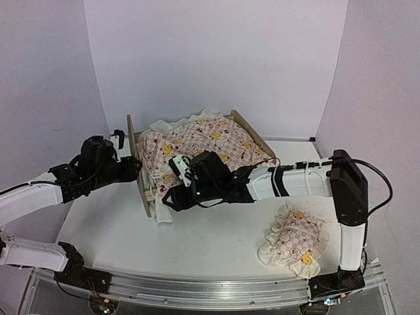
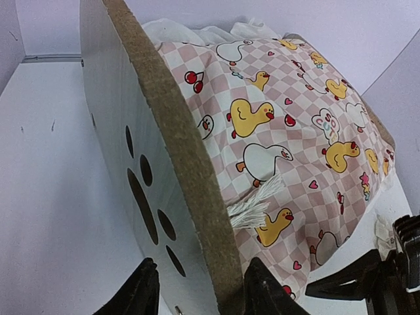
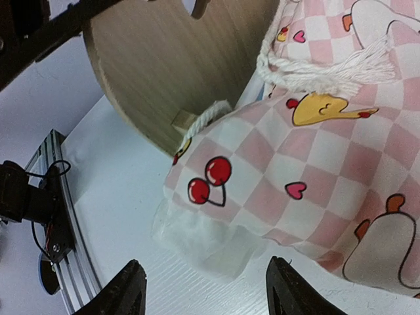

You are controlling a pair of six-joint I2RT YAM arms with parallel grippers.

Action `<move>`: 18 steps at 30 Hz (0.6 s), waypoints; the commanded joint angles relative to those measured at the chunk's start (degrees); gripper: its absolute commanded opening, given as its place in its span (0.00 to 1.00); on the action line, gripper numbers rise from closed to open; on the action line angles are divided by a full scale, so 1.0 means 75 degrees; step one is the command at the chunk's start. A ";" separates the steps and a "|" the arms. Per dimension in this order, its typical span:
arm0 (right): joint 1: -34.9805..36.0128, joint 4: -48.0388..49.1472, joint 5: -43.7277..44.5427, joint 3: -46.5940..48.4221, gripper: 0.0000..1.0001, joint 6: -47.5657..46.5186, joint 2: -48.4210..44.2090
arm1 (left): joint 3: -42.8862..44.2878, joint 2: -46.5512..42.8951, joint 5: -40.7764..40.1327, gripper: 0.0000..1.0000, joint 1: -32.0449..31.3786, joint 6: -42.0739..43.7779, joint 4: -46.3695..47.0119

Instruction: Set up the pet bed

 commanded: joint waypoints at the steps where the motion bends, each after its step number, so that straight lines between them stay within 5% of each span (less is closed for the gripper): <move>1: 0.0188 0.1143 0.0055 -0.0009 0.64 0.0190 0.0232 | 0.0277 -0.0125 0.0180 0.42 0.0037 -0.0024 0.0040; 6: 0.0345 0.2149 0.0197 -0.0057 0.64 0.0407 0.0647 | 0.0245 -0.0134 0.0349 0.39 0.0033 -0.0020 0.0031; 14: 0.0333 0.2245 0.2131 0.0476 0.15 0.0542 0.0752 | 0.0104 -0.0327 0.0413 0.33 0.0036 -0.0090 0.0025; 16: 0.0334 0.2208 0.2198 0.0644 0.08 0.0437 0.0766 | 0.0058 -0.0419 0.0398 0.33 0.0034 -0.0090 0.0028; 18: 0.0337 0.2109 0.2018 0.0626 0.13 0.0497 0.0689 | 0.0051 -0.0483 0.0350 0.33 0.0034 -0.0053 0.0029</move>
